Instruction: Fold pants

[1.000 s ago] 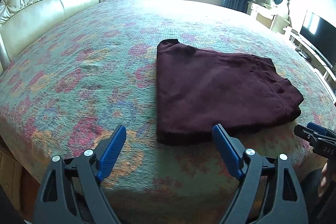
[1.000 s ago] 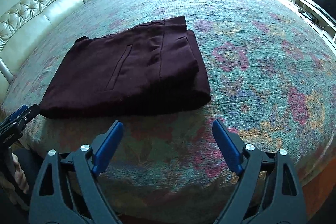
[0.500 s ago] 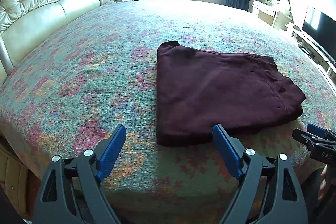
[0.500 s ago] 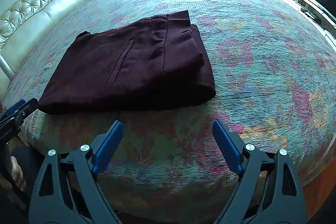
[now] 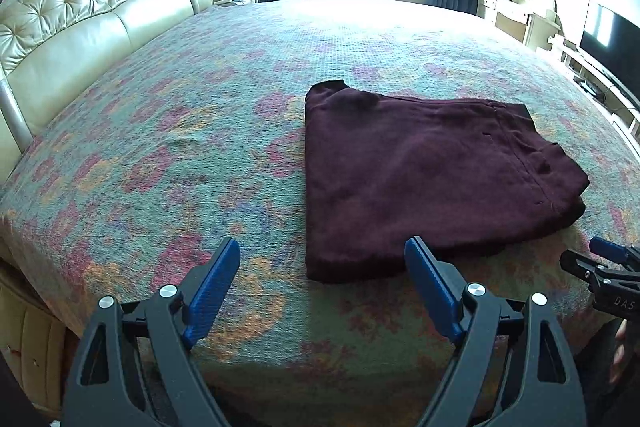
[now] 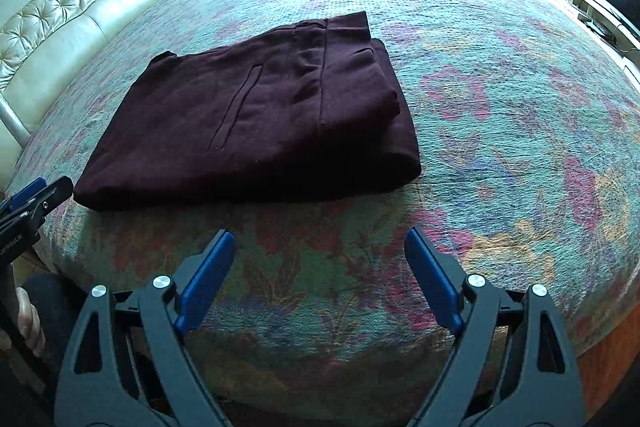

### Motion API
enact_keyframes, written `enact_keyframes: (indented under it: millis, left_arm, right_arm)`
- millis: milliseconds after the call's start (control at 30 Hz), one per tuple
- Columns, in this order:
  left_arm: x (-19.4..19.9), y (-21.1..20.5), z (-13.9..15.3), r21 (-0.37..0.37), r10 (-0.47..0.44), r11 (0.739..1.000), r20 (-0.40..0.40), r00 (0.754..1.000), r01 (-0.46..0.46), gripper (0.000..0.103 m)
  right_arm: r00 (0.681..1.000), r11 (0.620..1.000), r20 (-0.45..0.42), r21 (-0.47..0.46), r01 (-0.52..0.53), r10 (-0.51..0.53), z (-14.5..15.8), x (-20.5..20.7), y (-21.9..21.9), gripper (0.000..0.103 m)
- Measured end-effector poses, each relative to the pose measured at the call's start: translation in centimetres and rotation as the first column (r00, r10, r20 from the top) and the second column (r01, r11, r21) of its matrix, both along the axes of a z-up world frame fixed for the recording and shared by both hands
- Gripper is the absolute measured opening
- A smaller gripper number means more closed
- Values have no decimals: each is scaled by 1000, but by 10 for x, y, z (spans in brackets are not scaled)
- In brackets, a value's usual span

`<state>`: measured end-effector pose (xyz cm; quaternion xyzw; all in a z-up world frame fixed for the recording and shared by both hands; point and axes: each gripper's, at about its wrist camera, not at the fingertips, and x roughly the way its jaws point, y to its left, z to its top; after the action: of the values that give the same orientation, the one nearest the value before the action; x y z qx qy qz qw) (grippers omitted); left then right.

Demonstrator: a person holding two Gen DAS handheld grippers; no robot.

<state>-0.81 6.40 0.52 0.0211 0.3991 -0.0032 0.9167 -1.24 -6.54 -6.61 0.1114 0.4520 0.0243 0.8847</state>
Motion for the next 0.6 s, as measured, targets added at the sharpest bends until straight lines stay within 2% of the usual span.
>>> enact_keyframes:
  millis: [300,500,600]
  left_arm:
    - [0,1,6,4,3,1000,18,1000,-3,83]
    - [3,-4,5,94,40,995,-3,999,-39,83]
    - [2,-3,6,71,27,997,1,1000,-27,83]
  right_arm:
    - [1000,1000,-6,2,-5,5,-1,0,2,87]
    - [1000,1000,-6,4,-6,6,-2,0,3,87]
    - [1000,1000,-7,5,-6,6,-2,0,3,87]
